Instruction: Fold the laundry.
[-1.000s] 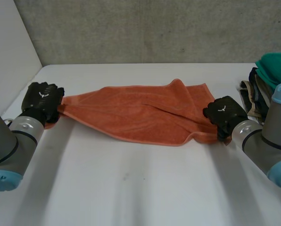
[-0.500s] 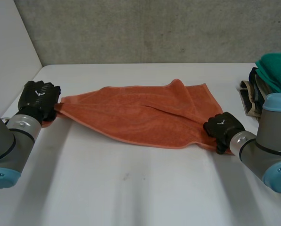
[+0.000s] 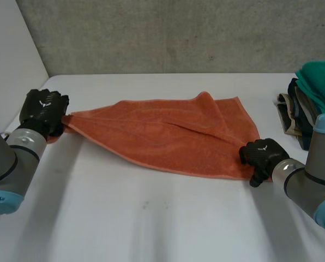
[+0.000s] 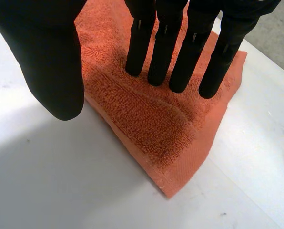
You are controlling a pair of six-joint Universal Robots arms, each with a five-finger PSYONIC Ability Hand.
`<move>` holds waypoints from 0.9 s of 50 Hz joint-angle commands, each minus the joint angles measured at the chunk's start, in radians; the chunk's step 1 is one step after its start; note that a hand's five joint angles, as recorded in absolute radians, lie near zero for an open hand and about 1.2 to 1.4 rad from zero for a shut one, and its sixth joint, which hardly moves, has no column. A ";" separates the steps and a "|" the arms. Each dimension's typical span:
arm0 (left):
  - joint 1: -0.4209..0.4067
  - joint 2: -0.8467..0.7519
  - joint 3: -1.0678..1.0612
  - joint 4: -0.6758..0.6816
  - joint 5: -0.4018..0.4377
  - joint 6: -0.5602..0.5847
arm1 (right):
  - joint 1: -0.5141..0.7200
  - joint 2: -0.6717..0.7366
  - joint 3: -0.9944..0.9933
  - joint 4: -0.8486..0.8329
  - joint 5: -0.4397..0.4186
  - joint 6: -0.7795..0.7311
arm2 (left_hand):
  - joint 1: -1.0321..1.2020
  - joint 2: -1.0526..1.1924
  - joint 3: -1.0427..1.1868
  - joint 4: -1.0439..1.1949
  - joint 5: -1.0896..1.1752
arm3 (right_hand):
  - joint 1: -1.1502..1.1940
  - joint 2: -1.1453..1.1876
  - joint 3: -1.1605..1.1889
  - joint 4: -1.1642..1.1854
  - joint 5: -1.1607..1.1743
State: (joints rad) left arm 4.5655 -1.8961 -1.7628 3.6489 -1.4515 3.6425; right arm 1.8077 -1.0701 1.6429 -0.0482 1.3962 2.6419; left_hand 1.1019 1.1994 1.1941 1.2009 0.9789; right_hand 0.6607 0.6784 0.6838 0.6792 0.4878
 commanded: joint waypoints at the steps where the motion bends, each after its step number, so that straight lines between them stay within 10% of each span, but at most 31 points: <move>1: 0.003 0.000 0.026 -0.001 -0.001 -0.001 | 0.002 0.009 -0.002 -0.027 -0.003 0.015 | 0.294 0.197 0.202 0.195 0.243 | 0.114 0.096 0.091 0.096 0.113; 27: 0.004 -0.037 0.134 -0.027 -0.001 -0.001 | 0.004 0.136 -0.106 -0.125 0.007 -0.030 | 0.294 0.197 0.202 0.195 0.243 | 0.199 0.182 0.176 0.181 0.198; 45: 0.030 -0.043 0.158 -0.047 -0.003 -0.001 | 0.002 0.216 -0.313 -0.159 0.010 -0.031 | 0.294 0.197 0.202 0.195 0.243 | 0.736 0.718 0.713 0.717 0.734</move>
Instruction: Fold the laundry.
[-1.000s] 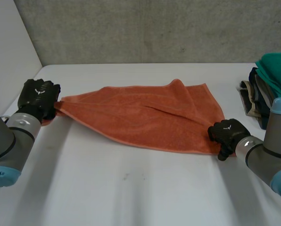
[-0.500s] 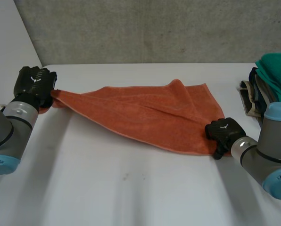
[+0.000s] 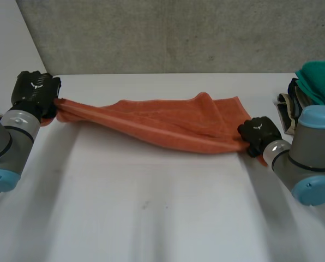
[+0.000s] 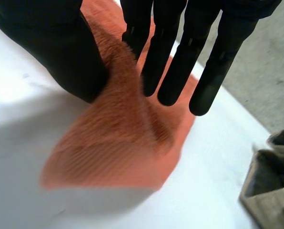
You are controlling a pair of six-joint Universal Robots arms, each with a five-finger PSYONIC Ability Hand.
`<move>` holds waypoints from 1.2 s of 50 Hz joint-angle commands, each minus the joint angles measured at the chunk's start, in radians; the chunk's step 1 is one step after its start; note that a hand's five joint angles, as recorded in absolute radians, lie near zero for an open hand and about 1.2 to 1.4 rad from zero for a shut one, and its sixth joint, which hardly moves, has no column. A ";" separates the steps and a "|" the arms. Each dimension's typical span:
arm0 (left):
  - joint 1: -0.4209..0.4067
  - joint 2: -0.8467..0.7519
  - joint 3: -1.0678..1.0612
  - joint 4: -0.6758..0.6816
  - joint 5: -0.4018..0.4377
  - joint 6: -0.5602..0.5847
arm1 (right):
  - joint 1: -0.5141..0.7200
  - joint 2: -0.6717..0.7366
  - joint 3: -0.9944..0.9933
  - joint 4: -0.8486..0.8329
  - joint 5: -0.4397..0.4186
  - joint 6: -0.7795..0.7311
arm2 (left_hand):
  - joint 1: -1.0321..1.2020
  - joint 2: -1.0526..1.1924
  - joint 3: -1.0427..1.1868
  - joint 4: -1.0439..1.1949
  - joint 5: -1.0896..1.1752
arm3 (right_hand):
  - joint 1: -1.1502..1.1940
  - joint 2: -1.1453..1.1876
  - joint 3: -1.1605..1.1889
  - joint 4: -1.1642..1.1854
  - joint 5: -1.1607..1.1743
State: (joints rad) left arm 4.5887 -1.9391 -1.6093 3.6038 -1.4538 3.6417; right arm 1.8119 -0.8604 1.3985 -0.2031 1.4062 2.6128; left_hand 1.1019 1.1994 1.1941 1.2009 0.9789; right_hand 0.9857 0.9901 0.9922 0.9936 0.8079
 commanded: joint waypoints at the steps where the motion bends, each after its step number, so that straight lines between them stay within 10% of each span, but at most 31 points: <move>1: 0.012 0.000 0.003 -0.005 0.000 0.000 | -0.002 0.000 -0.073 0.001 0.002 -0.007 | 0.294 0.197 0.202 0.195 0.243 | 0.411 0.406 0.404 0.403 0.414; 8: 0.019 0.086 -0.003 -0.128 0.000 0.008 | -0.011 -0.156 -0.043 0.051 0.016 -0.074 | 0.294 0.197 0.202 0.195 0.243 | 0.411 0.406 0.404 0.403 0.414; 21: 0.090 0.514 0.035 -0.520 0.061 0.073 | -0.085 -0.609 -0.188 0.672 0.023 -0.263 | 0.294 0.197 0.202 0.195 0.243 | 0.411 0.406 0.404 0.403 0.414; 37: 0.089 -0.019 0.207 -0.582 0.116 0.296 | -0.028 -0.217 -0.355 0.690 0.112 -0.264 | 0.294 0.197 0.202 0.195 0.243 | 0.411 0.406 0.404 0.403 0.414; 43: 0.024 -0.158 0.472 -0.482 0.053 0.282 | 0.012 -0.106 -0.548 0.461 0.178 -0.143 | 0.294 0.197 0.202 0.195 0.243 | 0.411 0.406 0.404 0.403 0.414; 52: -0.002 -0.107 0.585 0.160 -0.022 0.101 | 0.021 -0.140 -0.639 -0.116 0.264 0.026 | 0.294 0.197 0.202 0.195 0.243 | 0.411 0.406 0.404 0.403 0.414; 60: 0.009 -0.050 0.500 0.127 -0.057 0.063 | 0.026 -0.118 -0.612 -0.121 0.257 0.029 | 0.294 0.197 0.202 0.195 0.243 | 0.411 0.406 0.404 0.403 0.414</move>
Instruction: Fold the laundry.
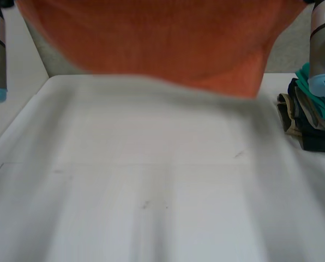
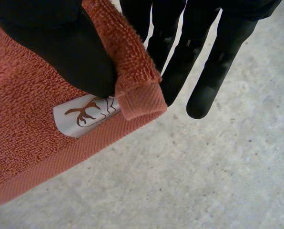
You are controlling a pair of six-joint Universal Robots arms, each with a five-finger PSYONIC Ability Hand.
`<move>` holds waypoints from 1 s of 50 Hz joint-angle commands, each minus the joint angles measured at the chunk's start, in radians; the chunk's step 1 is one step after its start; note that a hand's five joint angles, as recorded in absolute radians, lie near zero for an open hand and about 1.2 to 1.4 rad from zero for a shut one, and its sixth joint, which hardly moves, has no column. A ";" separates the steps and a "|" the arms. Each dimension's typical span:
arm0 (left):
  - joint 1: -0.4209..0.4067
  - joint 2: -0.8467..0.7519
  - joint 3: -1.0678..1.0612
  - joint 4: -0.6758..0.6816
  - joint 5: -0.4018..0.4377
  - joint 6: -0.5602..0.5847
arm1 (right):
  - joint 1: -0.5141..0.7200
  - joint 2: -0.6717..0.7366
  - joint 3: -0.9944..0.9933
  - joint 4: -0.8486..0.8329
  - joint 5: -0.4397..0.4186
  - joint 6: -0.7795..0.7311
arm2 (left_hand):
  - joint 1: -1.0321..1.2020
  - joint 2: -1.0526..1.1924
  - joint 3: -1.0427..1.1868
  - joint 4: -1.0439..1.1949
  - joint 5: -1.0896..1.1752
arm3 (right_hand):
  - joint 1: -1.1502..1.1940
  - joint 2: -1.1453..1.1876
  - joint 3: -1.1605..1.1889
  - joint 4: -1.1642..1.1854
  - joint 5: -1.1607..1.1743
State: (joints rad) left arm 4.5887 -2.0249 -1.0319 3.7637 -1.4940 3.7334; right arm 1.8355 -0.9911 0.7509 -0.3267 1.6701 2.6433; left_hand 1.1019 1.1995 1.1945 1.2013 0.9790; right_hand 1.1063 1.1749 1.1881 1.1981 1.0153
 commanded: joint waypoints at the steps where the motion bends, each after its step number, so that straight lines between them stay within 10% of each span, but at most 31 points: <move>1: 0.009 0.034 -0.094 -0.042 -0.017 -0.029 | 0.004 0.014 0.048 0.009 -0.012 -0.002 | 0.294 0.197 0.202 0.195 0.243 | 0.290 0.221 0.208 0.198 0.206; 24: -0.014 -0.026 -0.661 -0.217 0.001 0.117 | -0.012 0.068 0.476 0.423 -0.130 -0.199 | 0.294 0.197 0.202 0.195 0.243 | 0.290 0.221 0.208 0.198 0.206; 36: 0.073 0.376 -0.941 -0.899 0.023 0.388 | -0.082 -0.236 0.847 0.745 -0.108 -0.532 | 0.294 0.197 0.202 0.195 0.243 | 0.290 0.221 0.208 0.198 0.206; 50: 0.010 0.152 -0.647 -0.702 0.097 0.306 | -0.038 -0.023 0.599 0.565 -0.104 -0.378 | 0.294 0.197 0.202 0.195 0.243 | 0.290 0.221 0.208 0.198 0.206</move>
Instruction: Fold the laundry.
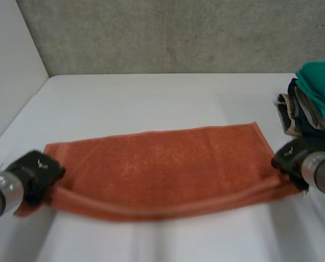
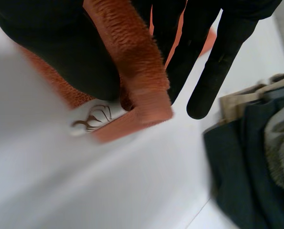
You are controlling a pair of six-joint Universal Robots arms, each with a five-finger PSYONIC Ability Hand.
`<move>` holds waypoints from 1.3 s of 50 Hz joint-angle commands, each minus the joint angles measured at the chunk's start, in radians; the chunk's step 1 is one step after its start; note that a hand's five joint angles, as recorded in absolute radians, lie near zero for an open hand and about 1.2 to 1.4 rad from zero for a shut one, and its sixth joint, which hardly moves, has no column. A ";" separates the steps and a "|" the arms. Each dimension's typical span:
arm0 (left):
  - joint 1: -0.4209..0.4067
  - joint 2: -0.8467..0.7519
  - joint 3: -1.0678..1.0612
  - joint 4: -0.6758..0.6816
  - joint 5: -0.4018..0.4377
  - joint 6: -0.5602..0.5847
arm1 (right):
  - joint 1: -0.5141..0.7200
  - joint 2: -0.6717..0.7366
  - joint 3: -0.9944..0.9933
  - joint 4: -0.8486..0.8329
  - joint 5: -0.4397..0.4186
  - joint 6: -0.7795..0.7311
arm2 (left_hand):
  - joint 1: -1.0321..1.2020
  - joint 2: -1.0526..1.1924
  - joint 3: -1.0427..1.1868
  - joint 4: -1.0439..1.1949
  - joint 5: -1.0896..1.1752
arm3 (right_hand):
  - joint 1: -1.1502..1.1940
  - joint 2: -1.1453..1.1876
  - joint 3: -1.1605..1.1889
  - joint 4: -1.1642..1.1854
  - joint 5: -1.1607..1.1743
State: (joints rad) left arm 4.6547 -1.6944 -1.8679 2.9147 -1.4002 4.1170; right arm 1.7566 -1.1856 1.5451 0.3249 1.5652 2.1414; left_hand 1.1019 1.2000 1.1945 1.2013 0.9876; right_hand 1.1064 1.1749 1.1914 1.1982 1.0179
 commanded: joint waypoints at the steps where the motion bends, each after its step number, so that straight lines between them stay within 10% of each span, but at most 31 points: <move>1: -0.062 -0.194 0.209 0.153 0.000 -0.089 | 0.050 0.193 -0.223 -0.092 -0.001 0.133 | 0.294 0.196 0.202 0.195 0.234 | 0.290 0.221 0.205 0.198 0.204; 18: -0.152 -0.541 0.616 0.236 -0.243 -0.150 | 0.107 0.560 -0.711 -0.256 0.059 0.183 | 0.294 0.196 0.202 0.195 0.234 | 0.290 0.221 0.205 0.198 0.204; 19: -0.154 -0.542 0.619 0.245 -0.244 -0.150 | 0.109 0.578 -0.732 -0.260 0.067 0.184 | 0.294 0.196 0.202 0.195 0.234 | -0.151 -0.219 -0.236 -0.243 -0.237; 21: -0.168 -0.542 0.621 0.276 -0.244 -0.158 | 0.110 0.593 -0.747 -0.267 0.075 0.181 | -0.459 -0.557 -0.552 -0.559 -0.519 | -0.932 -1.000 -1.017 -1.024 -1.018; 23: -0.183 -0.541 0.622 0.297 -0.247 -0.162 | 0.110 0.606 -0.760 -0.273 0.081 0.180 | -0.870 -0.968 -0.962 -0.969 -0.930 | -0.932 -1.000 -1.017 -1.024 -1.018; 38: -0.206 -0.423 0.511 0.408 -0.295 -0.225 | 0.110 0.390 -0.554 -0.353 0.112 0.282 | -0.909 -1.007 -1.002 -1.008 -0.969 | -0.932 -1.000 -1.017 -1.024 -1.018; 46: -0.195 -0.220 0.291 0.419 -0.260 -0.276 | 0.080 0.098 -0.216 -0.272 -0.085 0.454 | -0.921 -1.019 -1.013 -1.020 -0.981 | -0.910 -0.979 -0.995 -1.002 -0.996; 65: -0.152 -0.113 0.127 0.420 -0.102 -0.480 | -0.101 0.168 0.035 -0.449 -0.246 0.397 | -0.906 -1.004 -0.999 -1.005 -0.966 | -0.505 -0.573 -0.590 -0.597 -0.591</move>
State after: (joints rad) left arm 4.5014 -1.7947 -1.7429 3.3352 -1.4986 3.6370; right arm 1.6697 -1.0705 1.5858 -0.0668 1.3198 2.5706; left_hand 0.2211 0.2146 0.2212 0.2125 0.0519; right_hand 0.4660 0.4559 0.4722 0.4776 0.3112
